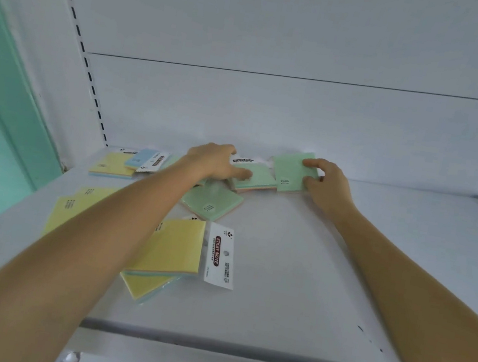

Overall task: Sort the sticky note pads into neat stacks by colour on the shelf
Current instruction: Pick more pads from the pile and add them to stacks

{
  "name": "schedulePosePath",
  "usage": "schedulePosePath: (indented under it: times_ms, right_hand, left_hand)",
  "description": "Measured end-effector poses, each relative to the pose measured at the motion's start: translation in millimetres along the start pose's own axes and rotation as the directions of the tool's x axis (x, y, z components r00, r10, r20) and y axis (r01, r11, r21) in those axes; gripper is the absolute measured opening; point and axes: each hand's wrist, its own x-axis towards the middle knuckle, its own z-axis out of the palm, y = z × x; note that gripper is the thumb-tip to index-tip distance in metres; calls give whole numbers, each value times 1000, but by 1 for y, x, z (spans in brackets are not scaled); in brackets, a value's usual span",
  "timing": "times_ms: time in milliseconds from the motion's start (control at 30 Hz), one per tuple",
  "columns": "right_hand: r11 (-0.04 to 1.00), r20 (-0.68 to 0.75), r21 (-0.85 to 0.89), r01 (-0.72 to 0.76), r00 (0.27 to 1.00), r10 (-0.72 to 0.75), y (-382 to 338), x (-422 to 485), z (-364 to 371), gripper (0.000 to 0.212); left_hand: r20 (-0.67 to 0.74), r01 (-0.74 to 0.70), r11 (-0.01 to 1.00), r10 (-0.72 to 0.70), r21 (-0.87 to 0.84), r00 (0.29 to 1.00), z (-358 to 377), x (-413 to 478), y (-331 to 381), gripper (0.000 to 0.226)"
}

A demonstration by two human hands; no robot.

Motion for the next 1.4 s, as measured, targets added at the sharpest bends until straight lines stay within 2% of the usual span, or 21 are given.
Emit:
schedulePosePath:
  times_ms: [233,333,467,567,633,967,1400]
  right_hand:
    - [1000,-19,8,-17,1000,17,-9,-7,-7,44]
    - [1000,-4,7,-30,1000,30,-18,-8,-15,49]
    - [996,38,51,-69,997,67,-17,-22,-32,51]
    - [984,-18,119,-132,991,135,-6,-39,-54,48]
    - [971,-55,164,-174,981,185,3,-51,-70,47]
    - [936,-215,278,-216,936,280,70,-102,-188,45]
    - [916,-317,276,-291,872,372,231,-142,-408,44]
  left_hand:
    - [-14,79,940,-89,-333,996,-5,-3,-3,80]
    - [-44,31,828,-68,-560,997,-10,-6,-1,78]
    - [-145,-96,741,-1,-664,989,-16,-12,7,62]
    - [-120,-73,602,-37,-795,992,-12,-17,20,43]
    - [-77,-34,511,-63,-859,995,-8,-19,33,40]
    - [-18,-29,324,37,-945,999,15,-45,170,37]
    - [-86,-103,187,96,-977,992,86,-76,448,41]
